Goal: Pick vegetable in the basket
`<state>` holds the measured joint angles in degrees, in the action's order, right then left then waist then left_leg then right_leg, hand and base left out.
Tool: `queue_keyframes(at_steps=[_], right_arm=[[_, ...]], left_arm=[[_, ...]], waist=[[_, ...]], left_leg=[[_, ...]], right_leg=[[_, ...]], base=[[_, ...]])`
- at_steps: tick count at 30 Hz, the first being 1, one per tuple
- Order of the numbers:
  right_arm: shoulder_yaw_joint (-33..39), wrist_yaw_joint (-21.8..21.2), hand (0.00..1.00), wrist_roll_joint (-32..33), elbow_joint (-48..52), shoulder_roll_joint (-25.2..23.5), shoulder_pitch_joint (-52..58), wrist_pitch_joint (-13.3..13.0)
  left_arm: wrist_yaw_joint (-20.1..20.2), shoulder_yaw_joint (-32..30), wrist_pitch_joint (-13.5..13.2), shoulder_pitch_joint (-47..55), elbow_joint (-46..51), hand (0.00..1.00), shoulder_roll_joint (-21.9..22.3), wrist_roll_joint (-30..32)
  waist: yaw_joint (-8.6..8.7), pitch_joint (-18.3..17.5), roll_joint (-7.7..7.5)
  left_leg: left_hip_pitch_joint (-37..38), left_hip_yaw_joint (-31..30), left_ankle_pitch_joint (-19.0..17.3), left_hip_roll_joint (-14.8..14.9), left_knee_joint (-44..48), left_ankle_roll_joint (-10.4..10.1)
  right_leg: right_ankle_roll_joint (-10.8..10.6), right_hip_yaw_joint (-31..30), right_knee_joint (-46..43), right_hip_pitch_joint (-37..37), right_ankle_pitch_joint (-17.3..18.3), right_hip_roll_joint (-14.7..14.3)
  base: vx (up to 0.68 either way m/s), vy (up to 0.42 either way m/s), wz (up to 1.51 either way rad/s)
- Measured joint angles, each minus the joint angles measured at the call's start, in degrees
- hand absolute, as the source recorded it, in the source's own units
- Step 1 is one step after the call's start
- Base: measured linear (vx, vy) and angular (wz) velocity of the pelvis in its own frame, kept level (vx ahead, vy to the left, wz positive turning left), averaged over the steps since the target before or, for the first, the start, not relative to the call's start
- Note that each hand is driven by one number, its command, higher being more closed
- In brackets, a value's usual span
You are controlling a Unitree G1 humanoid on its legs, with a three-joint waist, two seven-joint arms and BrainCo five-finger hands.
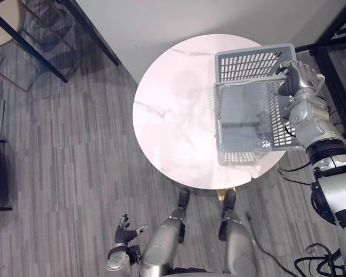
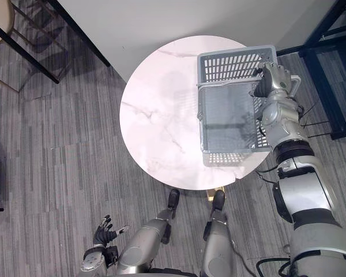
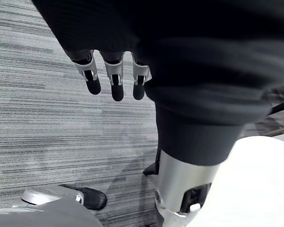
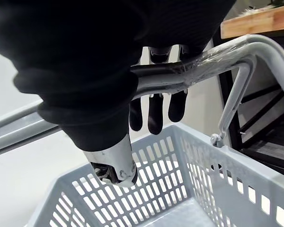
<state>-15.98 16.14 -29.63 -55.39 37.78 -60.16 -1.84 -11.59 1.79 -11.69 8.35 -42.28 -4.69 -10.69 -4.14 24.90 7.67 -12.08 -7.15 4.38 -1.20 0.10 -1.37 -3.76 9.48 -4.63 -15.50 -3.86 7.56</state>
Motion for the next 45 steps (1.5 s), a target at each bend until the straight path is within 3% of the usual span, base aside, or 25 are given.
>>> queue_keyframes(at_steps=[1, 2, 8, 9, 11, 14, 17, 18, 19, 24, 25, 26, 27, 29, 30, 31, 32, 33, 34, 35, 36, 37, 39, 43, 45], right_arm=[[0.8, 0.1, 1.00, 1.2, 1.3, 0.0, 1.0, 0.0], [4.3, 0.4, 1.00, 4.4, 13.4, -0.6, 11.2, 0.5], [6.4, 0.3, 1.00, 5.0, 18.2, -1.5, 15.0, 1.2], [13.8, 0.2, 1.00, 5.6, 40.1, -8.7, 31.6, 0.9], [13.9, 0.2, 1.00, 7.1, 43.6, -10.9, 33.2, -1.2], [16.0, 0.2, 1.00, 7.7, 45.6, -11.6, 35.3, -1.3], [16.7, -1.4, 1.00, 7.2, 55.9, -15.0, 46.3, -1.6], [17.7, -4.0, 1.00, 11.2, 66.7, -22.3, 56.6, -4.5], [18.6, -4.0, 1.00, 11.8, 67.8, -22.1, 57.3, -4.5], [19.3, -4.7, 1.00, 11.7, 67.8, -22.0, 58.8, -4.6], [18.7, -5.3, 1.00, 12.0, 67.8, -22.0, 59.0, -4.6], [18.4, -5.6, 1.00, 12.3, 67.9, -22.1, 59.1, -4.7], [18.5, -6.0, 1.00, 12.4, 67.9, -22.9, 60.3, -4.8], [18.0, -6.5, 1.00, 13.1, 67.9, -23.7, 62.8, -5.0], [18.3, -6.4, 1.00, 13.8, 66.6, -25.1, 64.3, -6.5], [19.7, -6.4, 1.00, 16.1, 64.4, -26.2, 64.8, -7.7], [20.6, -6.5, 1.00, 17.5, 62.9, -26.7, 65.0, -7.7], [23.5, -6.6, 1.00, 21.6, 60.8, -28.7, 66.9, -6.3], [25.8, -6.5, 1.00, 23.9, 58.4, -30.8, 69.2, -4.9], [27.2, -6.5, 1.00, 25.5, 57.6, -31.9, 71.1, -4.1], [28.5, -6.1, 1.00, 28.2, 56.7, -32.8, 72.9, -3.8], [29.5, -5.9, 1.00, 31.4, 56.5, -33.2, 75.8, -2.8], [31.1, -4.9, 1.00, 34.7, 56.5, -34.1, 78.4, -1.7], [31.0, -4.7, 1.00, 38.1, 56.5, -37.8, 82.6, -1.1], [30.8, -4.1, 1.00, 39.6, 56.5, -39.2, 83.5, -1.1]], left_arm=[[0.0, 0.0, 0.0, 0.0, 0.0, 0.00, 0.0, 0.0], [-0.1, -0.1, 0.2, 0.0, 0.0, 0.00, 0.0, 0.1], [-0.1, -0.1, 0.2, 0.0, 0.3, 0.00, 0.1, 0.1], [0.2, -1.5, 1.8, 1.4, 1.3, 0.00, 0.1, 1.8], [0.3, -2.3, 2.4, 1.6, 1.2, 0.00, -0.4, 2.5], [0.3, -2.1, 2.4, 1.5, 1.6, 0.00, -0.2, 2.5], [0.3, -3.9, 3.3, 2.0, 1.7, 0.00, -0.1, 3.4], [0.3, -4.7, 4.1, 3.0, 1.7, 0.00, -0.2, 5.1], [0.3, -4.7, 4.0, 2.9, 1.8, 0.00, 0.5, 5.5], [0.3, -5.1, 4.1, 2.7, 1.9, 0.00, 0.5, 5.7], [0.3, -6.0, 4.4, 2.5, 2.0, 0.00, 0.9, 5.8], [0.2, -7.2, 4.5, 2.6, 2.2, 0.00, 1.5, 5.8], [0.0, -7.7, 4.5, 2.6, 2.6, 0.00, 1.2, 5.8], [0.0, -8.7, 4.7, 3.7, 3.2, 0.00, 1.2, 5.8], [-0.2, -10.1, 4.7, 5.6, 5.8, 0.00, 1.9, 5.7], [-1.3, -10.5, 4.8, 6.5, 9.6, 0.00, 3.2, 4.4], [-1.2, -10.5, 4.8, 6.7, 10.9, 0.00, 3.6, 4.0], [-0.6, -9.8, 4.9, 6.7, 11.4, 0.00, 4.3, 4.0], [-0.5, -9.2, 5.1, 7.2, 12.1, 0.00, 4.8, 4.0], [-0.5, -9.0, 5.3, 8.2, 13.6, 0.00, 5.5, 3.5], [-0.7, -8.1, 5.3, 9.0, 15.1, 0.00, 5.9, 2.5], [-0.7, -7.5, 5.2, 10.4, 17.7, 0.00, 6.7, 2.4], [-0.8, -7.5, 5.1, 10.2, 21.0, 0.00, 7.3, 2.4], [-0.8, -6.5, 5.2, 8.9, 21.6, 0.00, 7.3, 2.4], [-0.8, -5.6, 5.2, 8.4, 21.6, 0.00, 7.6, 2.4]], waist=[[0.00, 0.0, 0.00], [0.28, 0.0, -0.02], [1.02, 0.0, -0.04], [1.88, -0.8, -1.79], [3.57, -2.0, -3.42], [3.37, -2.6, -4.26], [3.11, -3.8, -5.78], [5.38, -7.4, -9.33], [6.69, -7.5, -9.31], [6.21, -8.0, -9.20], [6.03, -8.3, -8.85], [5.25, -8.6, -7.90], [5.57, -8.7, -8.05], [4.68, -9.4, -8.38], [4.07, -11.8, -7.89], [2.96, -12.9, -7.98], [3.01, -12.5, -7.04], [3.32, -11.9, -5.98], [3.39, -11.9, -6.69], [3.72, -11.7, -7.29], [3.78, -12.2, -6.70], [4.93, -13.2, -5.46], [6.73, -13.8, -4.56], [6.32, -14.4, -7.07], [6.44, -14.7, -7.50]], left_leg=[[0.1, 0.0, 0.0, 0.0, -0.1, 0.0], [1.3, 0.0, 0.0, 0.2, -0.1, 0.0], [2.0, 0.1, 0.0, 0.3, -0.3, 0.0], [7.0, 1.3, -1.1, 1.1, -1.2, 0.1], [7.0, 2.0, -1.6, 1.3, -0.9, 0.1], [7.8, 2.5, -1.9, 1.3, -0.9, 0.3], [11.5, 4.6, -3.6, 1.8, -0.7, 0.4], [11.5, 13.2, -9.7, 2.3, 5.2, 0.8], [10.3, 14.1, -12.1, 2.3, 8.2, 1.0], [6.3, 14.6, -13.5, 2.2, 15.1, 1.6], [5.3, 14.6, -13.0, 2.5, 16.1, 2.3], [5.5, 15.2, -12.8, 4.2, 14.9, 3.3], [6.7, 15.1, -12.8, 4.0, 14.3, 3.5], [8.4, 15.0, -12.5, 3.1, 14.2, 3.9], [4.8, 14.3, -12.4, 3.1, 16.2, 3.8], [0.3, 14.0, -11.9, 3.9, 19.0, 2.9], [-0.7, 13.4, -11.5, 4.5, 19.7, 2.5], [-1.2, 12.3, -9.5, 4.5, 20.0, 1.9], [1.5, 10.6, -7.4, 3.4, 16.2, -0.3], [3.0, 10.3, -9.3, 3.3, 18.8, 0.0], [4.9, 10.4, -11.4, 3.9, 20.5, -1.2], [7.9, 11.1, -12.4, 5.6, 17.4, -2.0], [11.2, 13.1, -13.1, 7.5, 10.6, -2.7], [13.4, 19.7, -13.5, 9.3, 9.4, -2.7], [13.8, 22.5, -14.8, 9.7, 10.8, -2.6]], right_leg=[[0.0, 0.0, 0.0, 0.1, 0.0, -0.2], [0.1, -0.4, 0.0, 1.0, 0.1, -0.5], [0.1, -0.6, 0.0, 1.5, 0.1, -0.7], [0.0, -1.6, 2.5, 6.6, 0.2, -1.6], [0.0, -2.2, 2.8, 6.6, 0.2, -1.8], [-0.2, -2.7, 2.9, 7.1, 0.3, -1.9], [-0.4, -4.8, 2.9, 10.1, 0.9, -2.5], [-1.1, -14.1, 2.9, 9.0, 0.1, -3.5], [-1.7, -14.7, 2.9, 8.8, 0.5, -3.4], [-1.7, -14.8, -0.2, 5.7, -0.3, -3.5], [-3.9, -14.4, -0.8, 4.4, -2.1, -4.2], [-3.2, -14.2, -5.0, 3.2, 0.6, -4.5], [0.1, -12.1, -19.8, 1.5, 8.6, -3.5], [-2.1, -9.9, -30.6, 4.4, 14.2, -1.3], [-1.6, -9.1, -25.2, 8.0, 16.2, -1.6], [0.2, -5.4, -15.2, 10.2, 16.1, -2.3], [1.2, -4.6, -13.8, 10.3, 15.4, -2.9], [1.7, -4.5, -11.8, 11.4, 14.9, -3.1], [1.6, -4.9, -11.1, 11.9, 14.7, -1.7], [1.6, -5.7, -11.1, 12.0, 14.8, -1.3], [1.9, -7.1, -11.1, 11.7, 14.3, -1.9], [1.9, -8.4, -11.1, 10.8, 13.5, -3.5], [1.7, -10.1, -11.1, 8.5, 12.4, -6.0], [1.2, -12.7, -10.1, 7.0, 10.5, -7.5], [1.0, -14.7, -10.1, 6.2, 9.5, -8.1]], base=[[0.03, -0.012, -0.09], [0.02, -0.014, -0.12], [0.01, -0.005, -0.07], [0.13, -0.027, -0.37], [0.10, -0.021, -0.27], [0.05, -0.003, -0.08], [0.08, 0.037, -0.77], [0.02, 0.142, -2.08], [-0.01, 0.158, -1.91], [0.00, 0.063, -0.07], [-0.04, 0.017, -0.31], [-0.05, 0.017, -0.14], [-0.03, 0.002, 0.05], [-0.07, -0.023, 0.25], [-0.10, -0.102, 0.14], [-0.13, -0.147, 0.13], [-0.12, -0.125, 0.17], [-0.19, -0.125, 0.17], [-0.16, -0.090, -0.05], [-0.13, -0.116, -0.50], [-0.06, -0.110, -0.67], [-0.06, -0.095, -0.52], [-0.10, -0.022, -0.56], [-0.17, -0.007, -0.85], [-0.11, 0.019, -0.83]])
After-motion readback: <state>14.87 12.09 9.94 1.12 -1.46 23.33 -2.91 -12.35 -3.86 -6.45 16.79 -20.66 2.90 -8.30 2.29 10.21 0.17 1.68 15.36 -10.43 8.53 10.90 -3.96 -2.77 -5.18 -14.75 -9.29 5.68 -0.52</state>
